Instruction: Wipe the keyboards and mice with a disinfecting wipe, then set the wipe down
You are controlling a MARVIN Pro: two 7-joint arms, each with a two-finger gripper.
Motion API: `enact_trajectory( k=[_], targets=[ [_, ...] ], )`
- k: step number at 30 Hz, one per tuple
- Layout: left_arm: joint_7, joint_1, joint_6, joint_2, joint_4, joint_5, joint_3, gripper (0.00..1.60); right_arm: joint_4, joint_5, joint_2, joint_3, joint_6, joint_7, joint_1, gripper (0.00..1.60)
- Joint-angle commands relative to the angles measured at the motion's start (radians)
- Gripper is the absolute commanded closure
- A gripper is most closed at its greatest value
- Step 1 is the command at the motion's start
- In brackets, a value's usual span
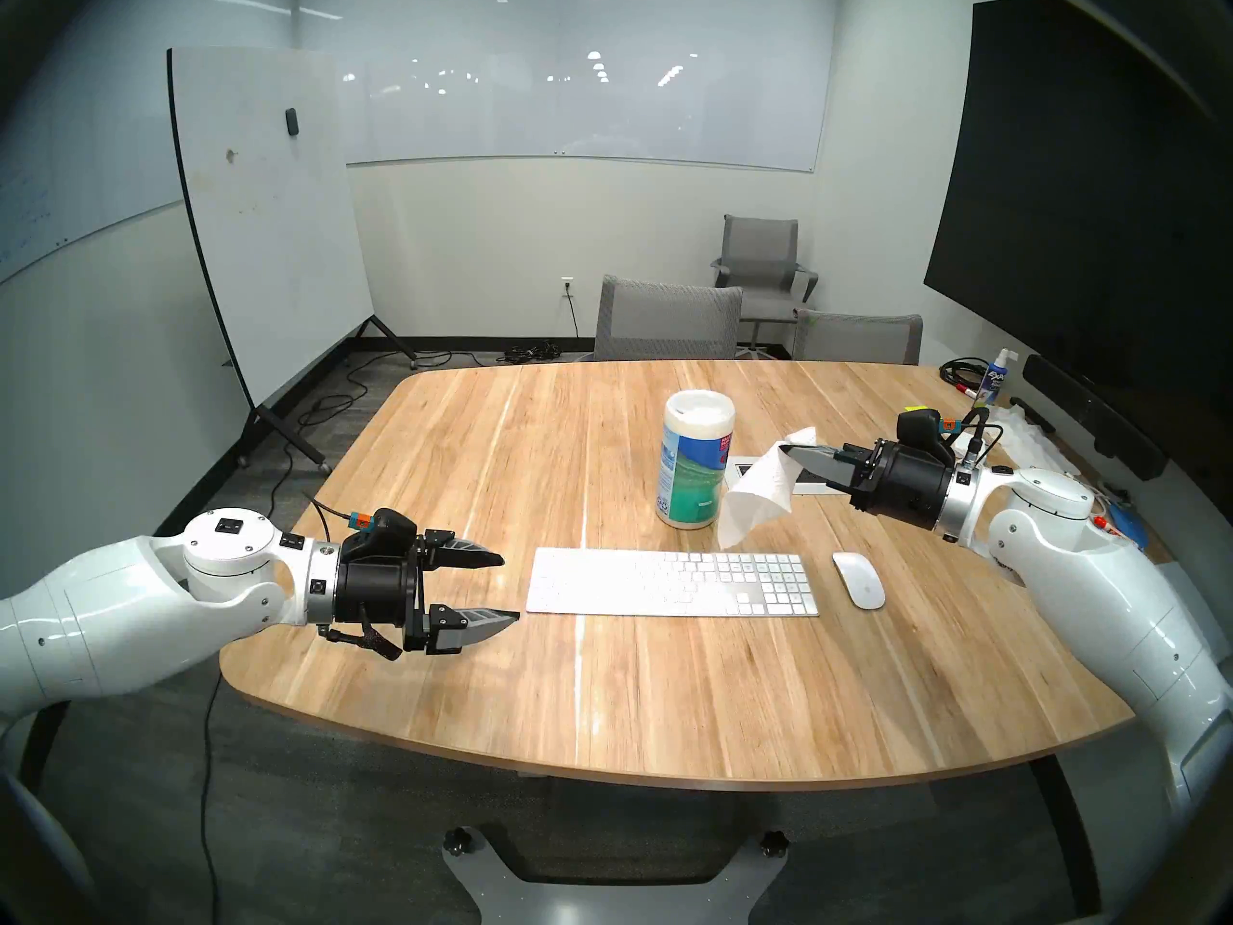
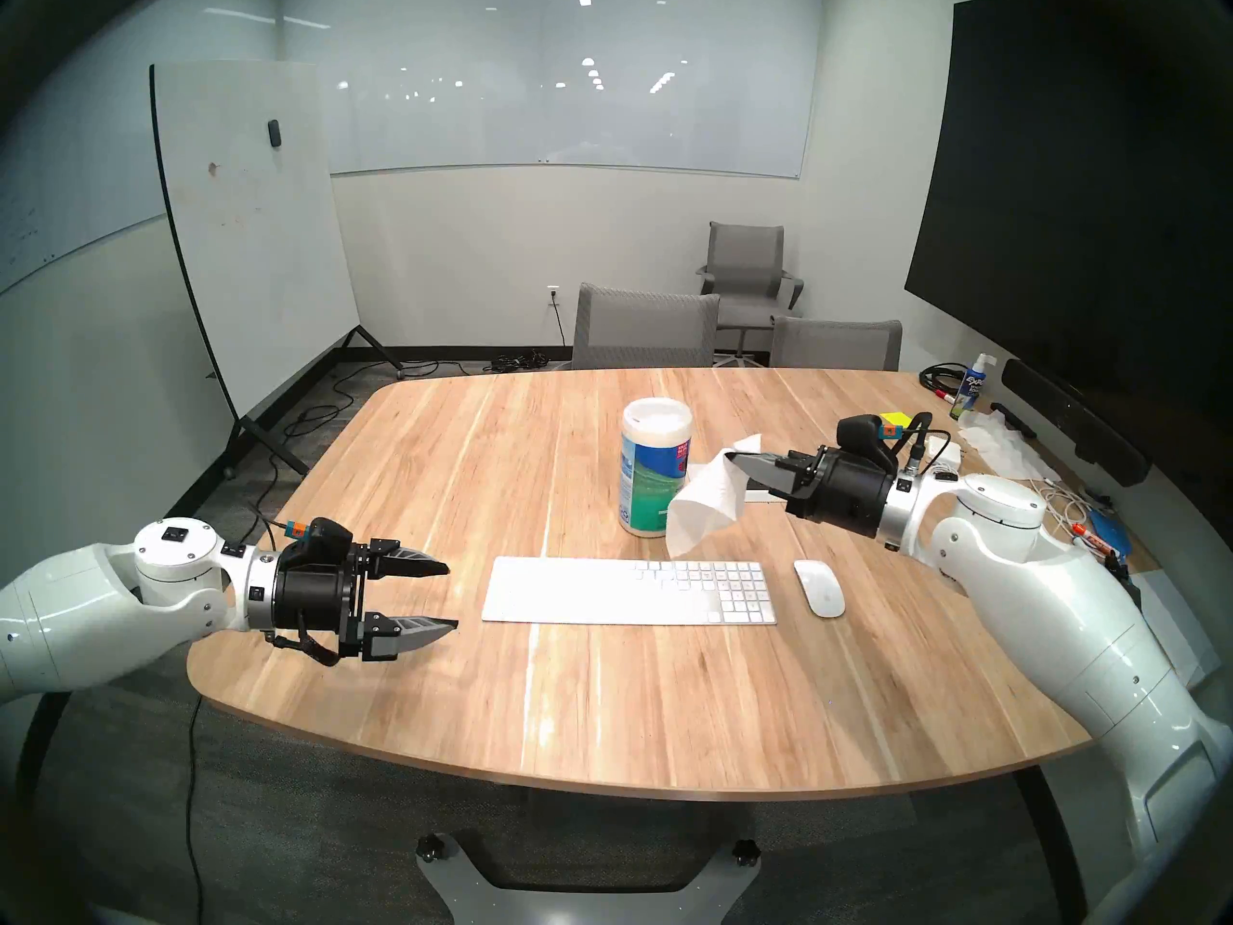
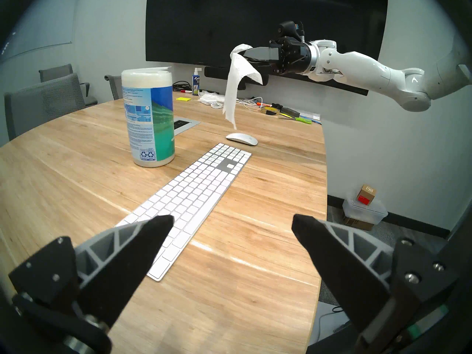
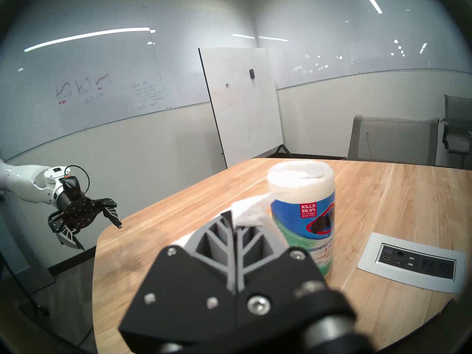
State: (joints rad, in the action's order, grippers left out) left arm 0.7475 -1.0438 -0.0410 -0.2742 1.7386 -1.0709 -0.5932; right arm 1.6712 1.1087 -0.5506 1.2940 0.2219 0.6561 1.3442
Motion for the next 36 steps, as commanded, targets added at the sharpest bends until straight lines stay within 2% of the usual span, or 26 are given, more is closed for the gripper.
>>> enact_trajectory(
  k=[1, 12, 26, 36],
  targets=[
    [-0.001, 0.01, -0.004, -0.002, 0.002, -0.006, -0.01, 0.0, -0.004, 0.003, 0.057, 0.027, -0.005, 0.044, 0.025, 1.6],
    [-0.001, 0.01, -0.004, -0.002, 0.002, -0.006, -0.01, 0.0, -0.088, -0.099, 0.048, -0.063, 0.06, 0.088, -0.057, 1.6],
    [-0.001, 0.01, -0.004, -0.002, 0.002, -0.006, -0.01, 0.0, -0.136, -0.241, 0.017, -0.147, 0.137, 0.109, -0.157, 1.6],
    [-0.001, 0.01, -0.004, -0.002, 0.002, -0.006, -0.01, 0.0, -0.162, -0.354, -0.007, -0.2, 0.145, 0.116, -0.205, 1.6]
  ],
)
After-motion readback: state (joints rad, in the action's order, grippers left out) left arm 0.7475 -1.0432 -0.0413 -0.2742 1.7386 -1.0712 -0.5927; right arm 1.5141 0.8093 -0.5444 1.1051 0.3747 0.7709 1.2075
